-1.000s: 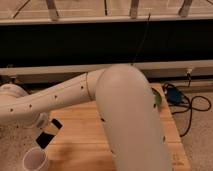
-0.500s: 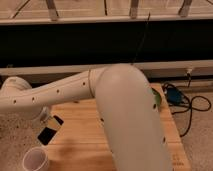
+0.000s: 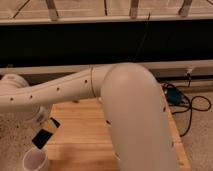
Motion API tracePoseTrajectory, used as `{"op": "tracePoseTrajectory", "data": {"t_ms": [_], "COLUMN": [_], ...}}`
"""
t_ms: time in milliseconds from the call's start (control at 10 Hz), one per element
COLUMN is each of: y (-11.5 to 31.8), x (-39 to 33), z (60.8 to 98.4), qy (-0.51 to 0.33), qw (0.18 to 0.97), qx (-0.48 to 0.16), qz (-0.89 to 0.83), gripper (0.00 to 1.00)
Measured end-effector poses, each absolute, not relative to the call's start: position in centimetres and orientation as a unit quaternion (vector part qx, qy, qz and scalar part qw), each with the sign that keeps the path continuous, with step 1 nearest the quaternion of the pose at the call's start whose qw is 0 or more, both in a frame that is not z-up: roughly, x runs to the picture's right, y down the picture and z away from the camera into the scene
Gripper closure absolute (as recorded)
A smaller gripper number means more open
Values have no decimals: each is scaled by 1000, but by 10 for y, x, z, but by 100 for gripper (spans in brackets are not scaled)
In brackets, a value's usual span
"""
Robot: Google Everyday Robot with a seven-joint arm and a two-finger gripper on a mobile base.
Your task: Place the eraser in the ceramic cup
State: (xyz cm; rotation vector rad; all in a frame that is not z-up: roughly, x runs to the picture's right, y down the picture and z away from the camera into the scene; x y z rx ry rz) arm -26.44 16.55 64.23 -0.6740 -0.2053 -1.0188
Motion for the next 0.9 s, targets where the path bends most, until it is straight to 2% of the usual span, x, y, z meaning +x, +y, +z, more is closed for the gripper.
{"op": "tracePoseTrajectory", "data": {"t_ms": [500, 900], "y": [203, 235], "x": [-284, -293], "z": [605, 597], "qy": [-165, -213], "qw": [793, 776], "qx": [-326, -332], "qz": [-488, -492], "gripper": [97, 97]}}
